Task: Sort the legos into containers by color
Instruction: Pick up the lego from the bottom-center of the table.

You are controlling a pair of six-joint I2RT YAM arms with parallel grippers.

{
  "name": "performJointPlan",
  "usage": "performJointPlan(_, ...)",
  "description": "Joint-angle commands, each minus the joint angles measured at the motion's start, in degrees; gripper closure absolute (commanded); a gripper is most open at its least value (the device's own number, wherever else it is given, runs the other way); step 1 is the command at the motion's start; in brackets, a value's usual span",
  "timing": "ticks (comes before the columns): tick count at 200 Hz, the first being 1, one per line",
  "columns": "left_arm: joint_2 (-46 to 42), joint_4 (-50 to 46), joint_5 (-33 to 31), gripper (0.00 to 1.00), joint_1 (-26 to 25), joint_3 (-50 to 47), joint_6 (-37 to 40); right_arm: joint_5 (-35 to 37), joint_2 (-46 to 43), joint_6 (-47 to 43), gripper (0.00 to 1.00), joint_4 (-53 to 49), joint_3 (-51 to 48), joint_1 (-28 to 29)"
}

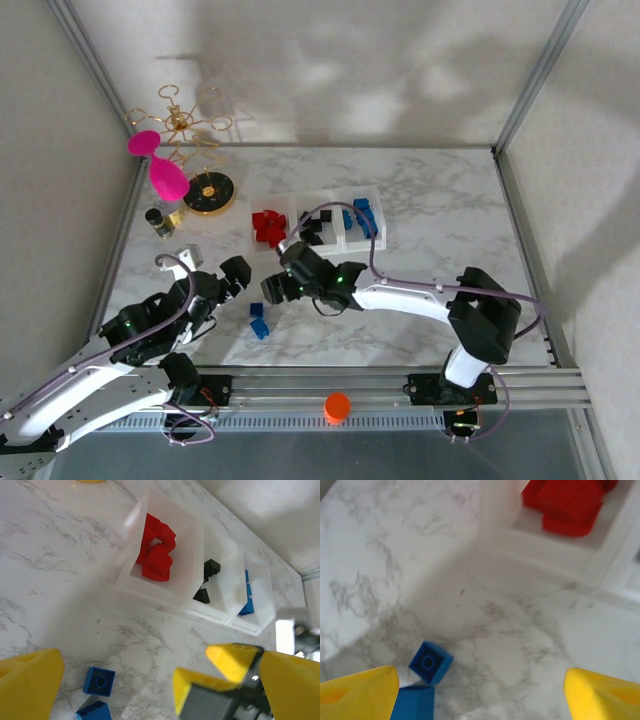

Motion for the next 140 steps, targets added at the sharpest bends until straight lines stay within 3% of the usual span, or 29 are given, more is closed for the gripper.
performJointPlan(1,-1.5,-4.6,-2.3,0.0,0.5,0.2,-1.7,-1.3,3.9,3.0,0.14,3.5,0.2,3.3)
performJointPlan(31,-2.5,-6.0,-2.5,0.0,0.5,-0.3,-2.7,1.7,10.6,4.9,0.13,2.2,5.4,6.5)
performJointPlan(92,-3.4,-7.2,-3.1,0.0,0.5,-0.4,-3.4,7.5,21.6,7.4,0.16,-1.7,14.5,7.2)
performJointPlan(140,-3.9,-7.4,-3.5,0.0,0.5,-1.0,-3.8,10.6,24.5,7.3,0.21,-5.2,16.4,7.3)
